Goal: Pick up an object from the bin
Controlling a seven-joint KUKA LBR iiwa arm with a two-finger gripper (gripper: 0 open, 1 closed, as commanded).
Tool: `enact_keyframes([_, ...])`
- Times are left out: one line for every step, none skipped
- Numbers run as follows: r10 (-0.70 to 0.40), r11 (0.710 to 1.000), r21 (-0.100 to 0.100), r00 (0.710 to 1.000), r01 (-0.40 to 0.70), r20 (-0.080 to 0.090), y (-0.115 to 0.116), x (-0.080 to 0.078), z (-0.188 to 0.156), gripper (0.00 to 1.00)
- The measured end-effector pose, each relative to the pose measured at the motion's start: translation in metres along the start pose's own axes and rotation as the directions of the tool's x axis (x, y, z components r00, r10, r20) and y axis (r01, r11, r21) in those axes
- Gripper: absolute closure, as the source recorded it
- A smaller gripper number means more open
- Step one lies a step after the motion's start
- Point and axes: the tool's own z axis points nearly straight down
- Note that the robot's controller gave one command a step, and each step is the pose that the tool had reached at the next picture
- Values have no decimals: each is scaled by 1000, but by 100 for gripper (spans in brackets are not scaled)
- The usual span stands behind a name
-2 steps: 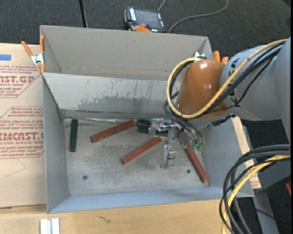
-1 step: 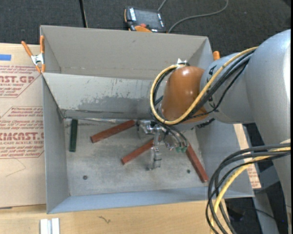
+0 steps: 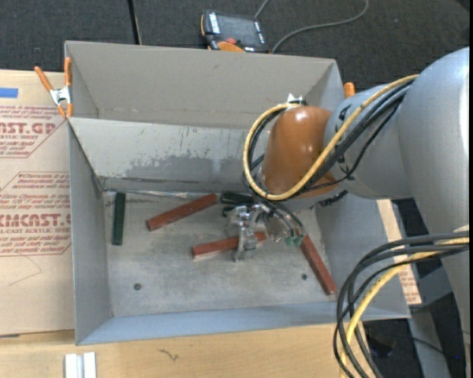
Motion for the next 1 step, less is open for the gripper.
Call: enact_keyframes([6,1000,0,1000,-6,8,33,35,-146,100])
